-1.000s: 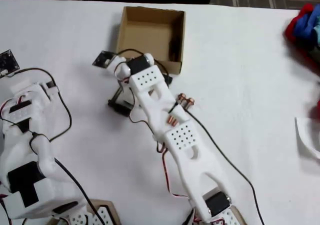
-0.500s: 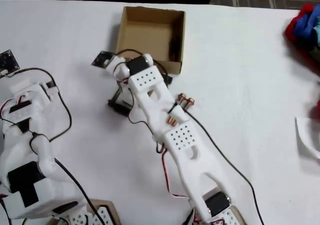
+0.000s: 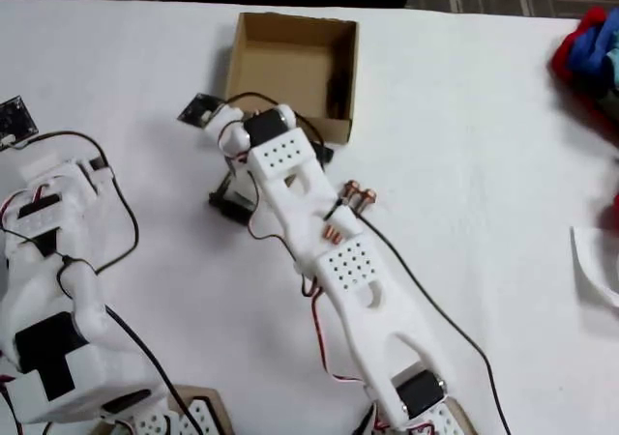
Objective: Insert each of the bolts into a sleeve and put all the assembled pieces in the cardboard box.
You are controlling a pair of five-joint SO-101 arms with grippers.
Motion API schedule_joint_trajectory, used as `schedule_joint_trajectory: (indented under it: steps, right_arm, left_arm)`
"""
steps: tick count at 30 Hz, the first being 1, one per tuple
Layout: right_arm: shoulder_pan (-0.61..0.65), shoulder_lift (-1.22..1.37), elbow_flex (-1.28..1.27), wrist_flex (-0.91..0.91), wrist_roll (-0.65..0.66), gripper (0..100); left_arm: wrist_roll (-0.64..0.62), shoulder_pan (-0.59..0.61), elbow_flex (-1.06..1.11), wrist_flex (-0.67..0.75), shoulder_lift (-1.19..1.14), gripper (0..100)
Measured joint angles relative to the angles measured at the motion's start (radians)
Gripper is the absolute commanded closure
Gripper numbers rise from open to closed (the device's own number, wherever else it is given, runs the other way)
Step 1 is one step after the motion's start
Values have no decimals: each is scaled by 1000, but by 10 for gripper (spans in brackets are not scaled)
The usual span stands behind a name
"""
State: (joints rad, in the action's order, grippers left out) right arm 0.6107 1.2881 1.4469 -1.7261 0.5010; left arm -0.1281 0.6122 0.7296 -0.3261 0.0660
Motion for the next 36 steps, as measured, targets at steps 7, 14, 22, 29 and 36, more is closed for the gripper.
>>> schedule_joint_trajectory:
  steps: [7,14,22,29,36]
  right_arm:
    - [-5,2,31,-3,-17,977]
    - [-12,-115,130,-20,-106,977]
    - [-75,-451,-18,-20,-170,977]
    - [-81,-911,-404,-20,-253,976]
    - [-207,-1300,-891,181,-224,976]
  left_arm:
    - [0,0,0,0,0,729]
    - [0,0,0,0,0,729]
    - [0,0,0,0,0,729]
    - [57,-54,-3,-37,-3,729]
    - [153,-206,-104,-236,-6,729]
